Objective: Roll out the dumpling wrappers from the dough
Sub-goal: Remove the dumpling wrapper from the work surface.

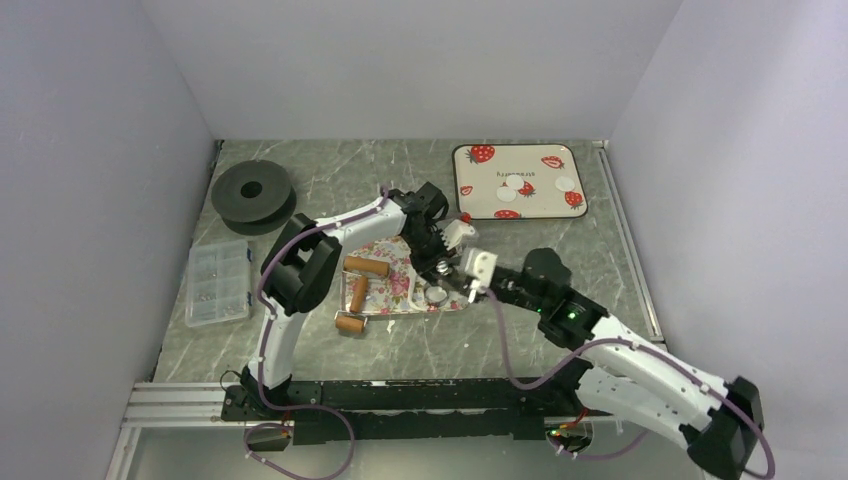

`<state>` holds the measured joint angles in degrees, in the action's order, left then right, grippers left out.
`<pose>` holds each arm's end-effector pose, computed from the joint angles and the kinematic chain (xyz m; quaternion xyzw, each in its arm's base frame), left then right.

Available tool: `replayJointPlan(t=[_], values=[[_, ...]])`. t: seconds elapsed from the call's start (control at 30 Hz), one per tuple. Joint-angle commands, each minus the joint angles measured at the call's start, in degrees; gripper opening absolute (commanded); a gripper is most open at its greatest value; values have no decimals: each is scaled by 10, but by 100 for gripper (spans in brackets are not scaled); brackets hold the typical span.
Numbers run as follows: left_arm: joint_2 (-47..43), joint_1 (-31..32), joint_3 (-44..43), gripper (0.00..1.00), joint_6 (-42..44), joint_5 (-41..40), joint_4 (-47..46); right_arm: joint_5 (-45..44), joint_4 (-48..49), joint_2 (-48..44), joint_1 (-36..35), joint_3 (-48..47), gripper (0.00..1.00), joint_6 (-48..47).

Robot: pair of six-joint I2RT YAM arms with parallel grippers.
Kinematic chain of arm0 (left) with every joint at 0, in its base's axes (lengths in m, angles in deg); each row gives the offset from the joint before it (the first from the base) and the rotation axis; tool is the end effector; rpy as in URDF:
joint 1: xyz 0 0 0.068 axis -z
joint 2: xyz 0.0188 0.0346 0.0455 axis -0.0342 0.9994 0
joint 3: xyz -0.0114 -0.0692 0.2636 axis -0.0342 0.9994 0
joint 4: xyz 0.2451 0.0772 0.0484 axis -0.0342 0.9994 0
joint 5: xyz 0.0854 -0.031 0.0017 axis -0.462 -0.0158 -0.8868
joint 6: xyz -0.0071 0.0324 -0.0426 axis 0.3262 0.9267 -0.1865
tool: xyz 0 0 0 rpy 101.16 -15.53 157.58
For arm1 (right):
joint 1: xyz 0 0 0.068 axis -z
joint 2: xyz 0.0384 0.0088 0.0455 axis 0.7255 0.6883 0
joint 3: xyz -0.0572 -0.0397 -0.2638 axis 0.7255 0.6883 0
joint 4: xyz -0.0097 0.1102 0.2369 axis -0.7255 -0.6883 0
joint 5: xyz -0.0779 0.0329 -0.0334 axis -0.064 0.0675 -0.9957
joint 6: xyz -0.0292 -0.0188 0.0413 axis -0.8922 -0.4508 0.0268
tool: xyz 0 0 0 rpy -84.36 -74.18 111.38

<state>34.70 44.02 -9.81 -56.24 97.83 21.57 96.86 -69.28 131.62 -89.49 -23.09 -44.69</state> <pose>0.3085 -0.3035 0.1775 0.5517 0.7778 -0.2874 0.0902 0.1282 0.1390 0.2975 -0.5088 0.5160 0.2585 0.6388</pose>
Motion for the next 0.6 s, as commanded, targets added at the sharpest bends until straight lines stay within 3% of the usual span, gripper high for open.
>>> replayJointPlan(t=[0.0, 0.27, 0.57], values=[[-14, 8, -22, 16, 0, 8, 9, -29, -29, 60, -75, -71, 0, -156], [-20, 16, -21, 16, 8, 10, 11, -39, -86, 154, -116, -122, 0, -238], [-18, 16, -31, 10, 12, 13, 17, -5, -76, 185, -141, -116, 0, -227]])
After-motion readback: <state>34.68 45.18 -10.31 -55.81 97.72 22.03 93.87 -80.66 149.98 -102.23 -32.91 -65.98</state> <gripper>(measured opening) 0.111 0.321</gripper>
